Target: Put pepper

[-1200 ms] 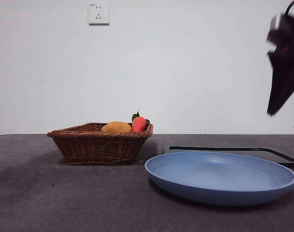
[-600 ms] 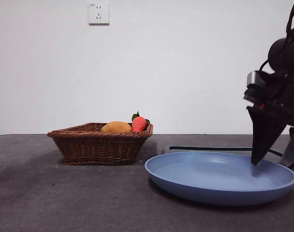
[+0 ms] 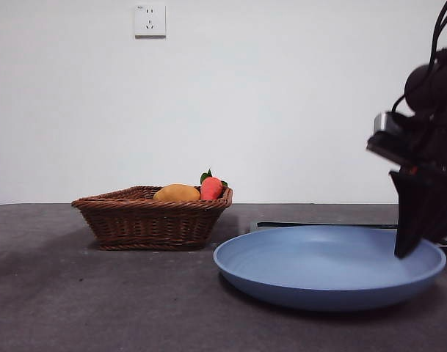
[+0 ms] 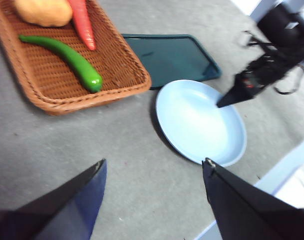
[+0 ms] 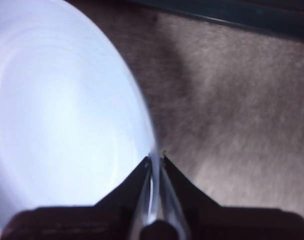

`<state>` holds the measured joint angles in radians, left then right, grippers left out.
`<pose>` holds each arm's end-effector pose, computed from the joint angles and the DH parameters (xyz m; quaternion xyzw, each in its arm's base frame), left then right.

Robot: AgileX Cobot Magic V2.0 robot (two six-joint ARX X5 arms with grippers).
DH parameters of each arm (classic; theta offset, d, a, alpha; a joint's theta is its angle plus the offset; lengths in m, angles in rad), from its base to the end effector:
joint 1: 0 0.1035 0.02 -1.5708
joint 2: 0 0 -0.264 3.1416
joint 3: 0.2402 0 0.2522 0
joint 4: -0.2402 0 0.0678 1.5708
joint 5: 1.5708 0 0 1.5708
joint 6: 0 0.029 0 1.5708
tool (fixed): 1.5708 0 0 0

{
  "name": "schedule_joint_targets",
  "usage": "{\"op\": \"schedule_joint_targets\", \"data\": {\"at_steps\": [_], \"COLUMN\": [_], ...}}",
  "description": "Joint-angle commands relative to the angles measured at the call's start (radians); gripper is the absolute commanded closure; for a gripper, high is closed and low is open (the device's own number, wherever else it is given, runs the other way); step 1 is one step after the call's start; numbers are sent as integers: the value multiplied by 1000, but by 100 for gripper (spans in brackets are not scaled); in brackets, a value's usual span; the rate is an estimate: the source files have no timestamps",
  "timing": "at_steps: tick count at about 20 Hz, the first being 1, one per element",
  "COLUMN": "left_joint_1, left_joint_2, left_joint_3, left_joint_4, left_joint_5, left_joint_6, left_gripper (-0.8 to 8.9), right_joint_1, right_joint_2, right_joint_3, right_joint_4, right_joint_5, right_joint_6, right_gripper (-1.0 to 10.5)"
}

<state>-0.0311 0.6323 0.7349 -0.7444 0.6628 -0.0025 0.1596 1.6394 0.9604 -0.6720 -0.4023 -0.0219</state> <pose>0.1166 -0.0215 0.2900 -0.0991 0.3002 -0.3223 0.8923 0.2816 0.0568 0.1675 0.0675 0.6183 0.2232 0.7506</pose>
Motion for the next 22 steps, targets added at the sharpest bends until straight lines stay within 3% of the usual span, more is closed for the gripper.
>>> {"op": "schedule_joint_targets", "data": {"at_steps": [1,11,18,22], "left_joint_1": [-39,-299,-362,-369], "left_joint_2": [66,627,1056,1237], "left_joint_3": [83,459,719,835], "left_joint_4": [18,76,82,76], "left_joint_5": [-46,-405,-554,-572], "left_joint_6": [-20,-51,-102,-125], "left_gripper": [477,477,477,477], "right_joint_1": [3,-51,-74,-74], "right_joint_2": [-70,-475,-670,-725], "right_joint_3": [14,15,15,15], "right_joint_4": [-14,-140,-198,-215], "right_joint_5": [11,12,15,15], "right_joint_6": [18,45,71,77], "right_gripper": [941,941,941,941]}}
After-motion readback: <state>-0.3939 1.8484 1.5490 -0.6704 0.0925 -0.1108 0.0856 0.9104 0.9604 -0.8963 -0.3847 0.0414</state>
